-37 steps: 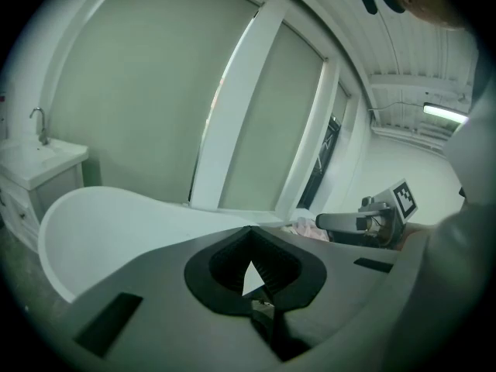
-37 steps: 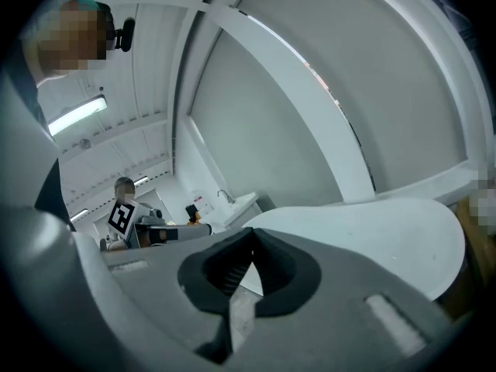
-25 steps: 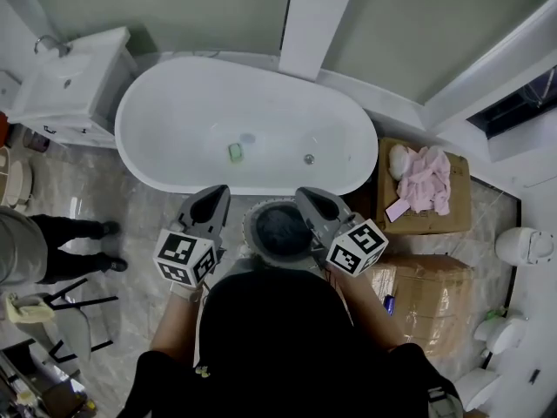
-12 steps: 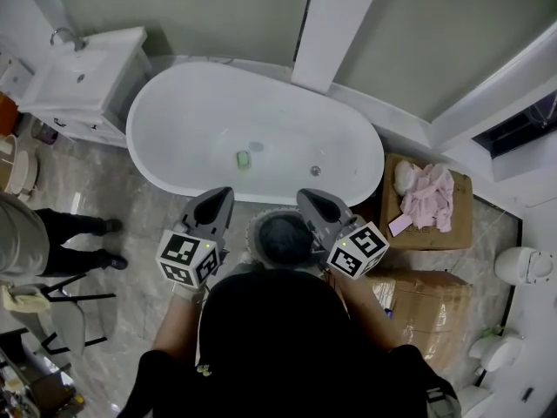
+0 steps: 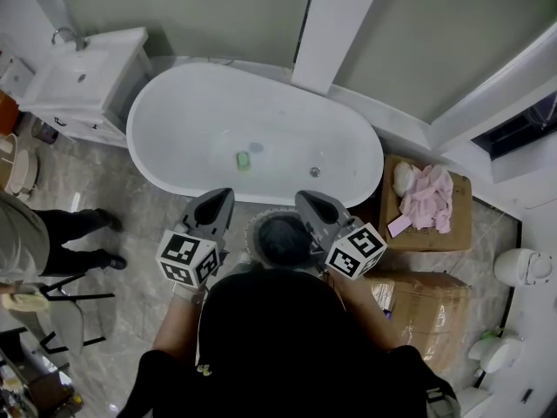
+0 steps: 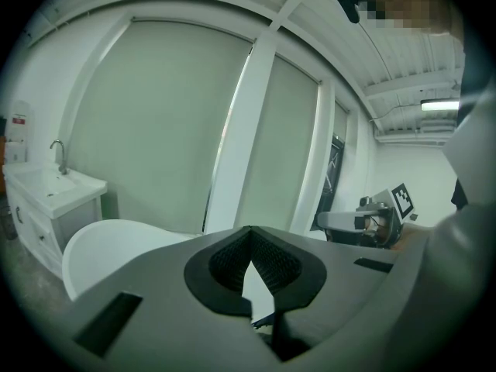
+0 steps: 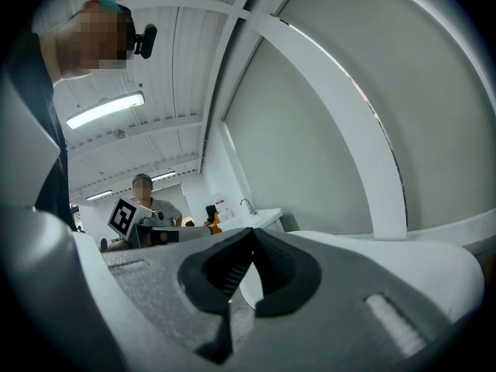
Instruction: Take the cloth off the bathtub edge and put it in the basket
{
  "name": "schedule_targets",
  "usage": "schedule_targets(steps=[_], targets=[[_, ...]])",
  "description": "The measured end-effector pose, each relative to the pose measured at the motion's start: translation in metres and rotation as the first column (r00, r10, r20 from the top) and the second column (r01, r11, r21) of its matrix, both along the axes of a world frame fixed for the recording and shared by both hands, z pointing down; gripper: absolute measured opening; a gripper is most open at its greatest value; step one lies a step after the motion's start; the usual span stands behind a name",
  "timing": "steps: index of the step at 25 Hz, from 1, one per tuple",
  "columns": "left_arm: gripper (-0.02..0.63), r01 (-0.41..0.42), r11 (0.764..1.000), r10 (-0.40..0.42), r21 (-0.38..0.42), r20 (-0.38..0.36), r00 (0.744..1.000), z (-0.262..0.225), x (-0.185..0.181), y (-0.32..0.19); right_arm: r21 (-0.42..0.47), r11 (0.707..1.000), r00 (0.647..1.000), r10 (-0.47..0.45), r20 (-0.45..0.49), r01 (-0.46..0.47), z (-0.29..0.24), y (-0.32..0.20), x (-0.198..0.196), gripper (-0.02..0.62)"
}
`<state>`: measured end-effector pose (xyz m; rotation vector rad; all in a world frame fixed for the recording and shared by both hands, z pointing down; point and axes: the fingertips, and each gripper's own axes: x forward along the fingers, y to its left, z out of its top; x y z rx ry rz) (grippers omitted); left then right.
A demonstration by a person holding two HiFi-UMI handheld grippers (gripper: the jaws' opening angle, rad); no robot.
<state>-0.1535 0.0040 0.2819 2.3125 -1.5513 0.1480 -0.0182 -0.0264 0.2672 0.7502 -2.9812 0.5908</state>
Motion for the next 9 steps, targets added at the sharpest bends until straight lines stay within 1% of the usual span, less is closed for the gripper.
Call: schedule_targets(steps=[9], targets=[[0.014,-0.009,1.000,0.009,-0.006,-0.008,1.000,0.0038,0.0011,-0.0002,-0.007,1.000,1.000,0.006,0.000,-0.006,0.0033,0.0009,0.0000,-0.005]])
